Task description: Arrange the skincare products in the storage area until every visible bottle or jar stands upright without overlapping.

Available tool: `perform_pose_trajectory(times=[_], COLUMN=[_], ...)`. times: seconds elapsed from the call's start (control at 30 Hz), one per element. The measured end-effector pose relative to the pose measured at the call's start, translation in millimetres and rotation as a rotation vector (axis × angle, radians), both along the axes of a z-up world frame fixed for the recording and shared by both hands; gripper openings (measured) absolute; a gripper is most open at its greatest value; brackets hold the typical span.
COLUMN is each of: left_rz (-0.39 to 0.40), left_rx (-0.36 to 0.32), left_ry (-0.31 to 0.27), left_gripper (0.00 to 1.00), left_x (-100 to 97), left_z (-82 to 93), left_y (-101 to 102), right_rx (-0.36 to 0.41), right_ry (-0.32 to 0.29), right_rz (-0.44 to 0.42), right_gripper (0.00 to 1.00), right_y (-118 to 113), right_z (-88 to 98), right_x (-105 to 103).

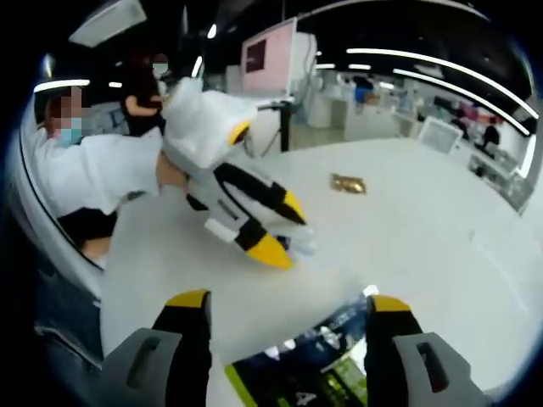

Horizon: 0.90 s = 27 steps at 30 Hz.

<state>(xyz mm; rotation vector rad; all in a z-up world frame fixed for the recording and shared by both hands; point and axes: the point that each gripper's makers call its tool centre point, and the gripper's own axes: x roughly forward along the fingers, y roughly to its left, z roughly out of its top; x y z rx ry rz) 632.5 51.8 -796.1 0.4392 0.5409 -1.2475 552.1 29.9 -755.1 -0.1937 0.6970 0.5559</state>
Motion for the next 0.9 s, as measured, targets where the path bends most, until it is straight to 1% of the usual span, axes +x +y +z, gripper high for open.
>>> perform_pose_trajectory(times=[0.03, 0.07, 0.1, 0.17, 0.2, 0.27, 0.33, 0.37, 0.4, 0.43, 0.47, 0.5, 0.53, 0.57, 0.63, 0.7, 0.77, 0.8, 0.83, 0.9], left_rz=[-0.008, -0.032, -0.056, -0.092, -0.095, -0.101, -0.100, -0.098, -0.095, -0.103, -0.110, -0.109, -0.119, -0.107, -0.097, -0.093, -0.103, -0.105, -0.108, -0.106], left_rx=[0.002, 0.000, 0.008, 0.002, 0.004, 0.000, -0.013, -0.043, -0.094, -0.063, -0.063, -0.018, -0.097, -0.056, -0.052, -0.052, -0.048, -0.044, -0.040, -0.034], left_ry=[0.004, -0.004, 0.006, -0.002, 0.001, -0.003, 0.007, 0.012, 0.041, 0.036, 0.029, 0.011, -0.001, 0.014, 0.016, 0.017, 0.015, 0.025, 0.027, 0.024], left_gripper=[0.38, 0.38, 0.38, 0.38, 0.38, 0.38, 0.37, 0.29, 0.15, 0.06, 0.08, 0.13, 0.16, 0.16, 0.15, 0.15, 0.17, 0.18, 0.19, 0.20], left_x=[-1.9, -4.4, -10.2, -14.9, -17.4, -18.7, -20.4, -20.5, -23.6, -23.9, -24.9, -23.9, -28.1, -31.6, -37.4, -38.4, -38.1, -38.7, -40.7, -41.9], left_z=[0.0, -0.4, -2.2, -2.9, -1.8, 0.9, 1.7, 5.3, 12.5, 7.6, 8.1, 0.9, 9.6, 4.9, 12.0, 15.3, 13.6, 11.7, 12.3, 12.5], left_y=[0.8, -0.2, 1.0, -0.2, 1.6, 3.2, 4.8, 3.5, 1.3, 5.9, 6.6, 11.6, 1.8, 9.0, 14.9, 18.7, 19.6, 20.0, 21.2, 23.5], right_rx=[-0.001, 0.004, 0.010, 0.031, 0.044, 0.046, 0.049, 0.054, 0.060, 0.064, 0.065, 0.063, 0.058, 0.057, 0.061, 0.068, 0.070, 0.069, 0.064, 0.047], right_ry=[-0.001, 0.000, 0.003, 0.010, 0.019, 0.025, 0.032, 0.039, 0.044, 0.049, 0.050, 0.054, 0.057, 0.057, 0.060, 0.060, 0.050, 0.044, 0.033, 0.048], right_rz=[0.000, 0.003, 0.004, 0.005, 0.004, 0.001, -0.001, -0.006, -0.008, -0.008, -0.012, -0.015, -0.012, -0.011, -0.005, 0.010, 0.035, 0.047, 0.076, 0.093], right_gripper=[0.67, 0.63, 0.60, 0.53, 0.49, 0.43, 0.36, 0.35, 0.34, 0.34, 0.34, 0.35, 0.35, 0.35, 0.35, 0.34, 0.34, 0.34, 0.34, 0.33], right_y=[0.3, 1.3, 2.4, 5.7, 7.4, 7.8, 8.4, 8.6, 9.0, 9.3, 9.0, 9.0, 9.0, 9.1, 10.8, 14.7, 20.6, 23.2, 28.7, 33.5], right_z=[-0.3, -0.5, -0.9, -2.0, -3.0, -4.6, -7.0, -8.8, -9.9, -11.0, -12.0, -13.7, -14.8, -15.3, -15.1, -14.4, -14.1, -14.1, -14.6, -20.4], right_x=[0.1, 0.1, 0.1, -0.1, -0.4, -0.4, -0.4, -0.5, -0.5, -0.8, -0.5, -0.8, -1.8, -2.3, -4.4, -7.7, -10.2, -10.9, -12.5, -15.0])
